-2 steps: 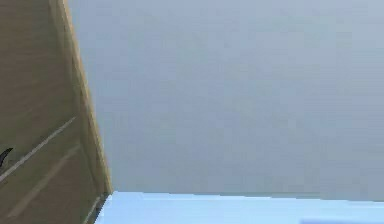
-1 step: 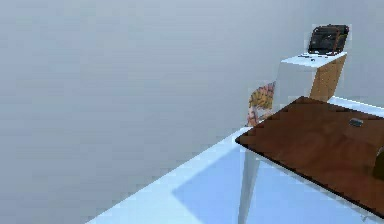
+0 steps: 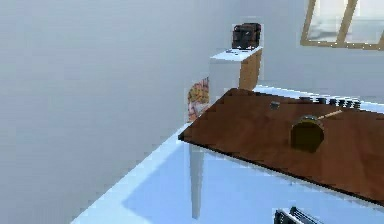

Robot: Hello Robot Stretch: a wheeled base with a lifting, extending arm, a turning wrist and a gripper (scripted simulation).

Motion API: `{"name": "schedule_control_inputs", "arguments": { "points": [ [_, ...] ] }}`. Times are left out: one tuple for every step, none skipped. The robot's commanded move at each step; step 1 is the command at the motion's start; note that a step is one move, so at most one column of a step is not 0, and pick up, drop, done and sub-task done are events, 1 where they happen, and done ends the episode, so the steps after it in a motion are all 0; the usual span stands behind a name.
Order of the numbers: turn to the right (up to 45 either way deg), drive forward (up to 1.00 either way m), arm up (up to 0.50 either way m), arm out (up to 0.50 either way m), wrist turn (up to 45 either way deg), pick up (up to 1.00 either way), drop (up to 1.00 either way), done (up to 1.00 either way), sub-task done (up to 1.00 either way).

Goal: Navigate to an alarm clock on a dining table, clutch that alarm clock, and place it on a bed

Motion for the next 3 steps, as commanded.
{"name": "schedule_control_inputs", "arguments": {
  "points": [
    [0.0,0.7,0.0,0.0,0.0,0.0,0.0,0.0,0.0],
    [-21.0,0.0,0.0,0.0,0.0,0.0,0.0,0.0,0.0],
    [0.0,0.0,0.5,0.0,0.0,0.0,0.0,0.0,0.0]
  ]
}}
